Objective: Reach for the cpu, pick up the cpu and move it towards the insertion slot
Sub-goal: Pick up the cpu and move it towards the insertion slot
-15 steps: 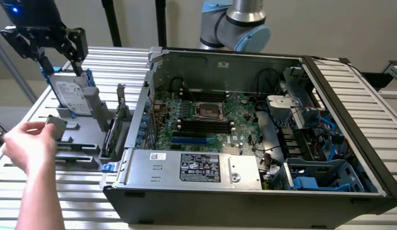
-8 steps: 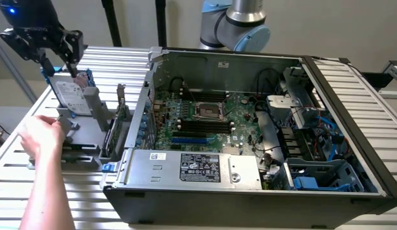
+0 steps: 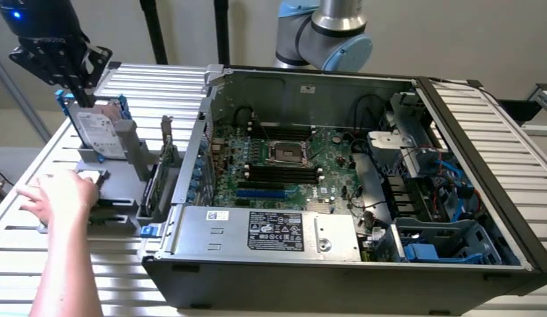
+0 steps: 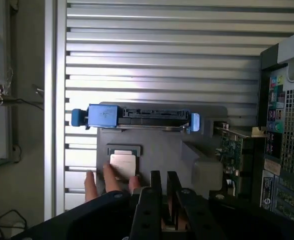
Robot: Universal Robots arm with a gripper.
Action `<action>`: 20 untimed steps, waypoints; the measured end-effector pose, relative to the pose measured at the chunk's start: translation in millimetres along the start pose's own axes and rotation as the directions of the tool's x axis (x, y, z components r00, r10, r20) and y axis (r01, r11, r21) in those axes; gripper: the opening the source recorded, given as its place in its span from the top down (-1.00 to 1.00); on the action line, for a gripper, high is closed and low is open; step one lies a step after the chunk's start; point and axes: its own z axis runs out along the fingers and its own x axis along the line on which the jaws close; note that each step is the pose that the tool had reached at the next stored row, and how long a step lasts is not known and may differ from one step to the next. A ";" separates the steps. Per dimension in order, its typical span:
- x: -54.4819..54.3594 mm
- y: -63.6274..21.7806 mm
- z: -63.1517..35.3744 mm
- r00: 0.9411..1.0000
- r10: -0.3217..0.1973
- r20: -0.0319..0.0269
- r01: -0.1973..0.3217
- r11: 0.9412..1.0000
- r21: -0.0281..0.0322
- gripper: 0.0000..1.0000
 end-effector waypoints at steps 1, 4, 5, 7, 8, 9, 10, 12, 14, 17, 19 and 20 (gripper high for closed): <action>0.0 0.0 0.0 1.000 0.000 0.000 0.000 1.000 0.000 0.63; 0.0 0.0 0.0 1.000 0.000 0.000 0.000 1.000 0.000 0.79; 0.0 0.0 0.0 1.000 0.000 0.000 0.000 1.000 0.000 0.79; 0.0 0.0 0.0 1.000 0.000 0.000 0.000 1.000 0.000 0.79; 0.0 0.0 0.0 1.000 0.000 0.000 0.000 1.000 0.000 0.79; 0.0 0.0 0.0 1.000 0.000 0.000 0.000 1.000 0.000 0.79; 0.0 0.0 0.0 1.000 0.000 0.000 0.000 1.000 0.000 0.79; 0.0 0.0 0.0 1.000 0.000 0.000 0.000 1.000 0.000 0.79; 0.0 0.0 0.0 1.000 0.000 0.000 0.000 1.000 0.000 0.79; 0.0 0.0 0.0 1.000 0.000 0.000 0.000 1.000 0.000 0.79; 0.0 0.0 0.0 1.000 0.000 0.000 0.000 1.000 0.000 0.79; 0.2 -0.1 0.2 1.000 0.000 0.000 0.000 1.000 0.000 0.79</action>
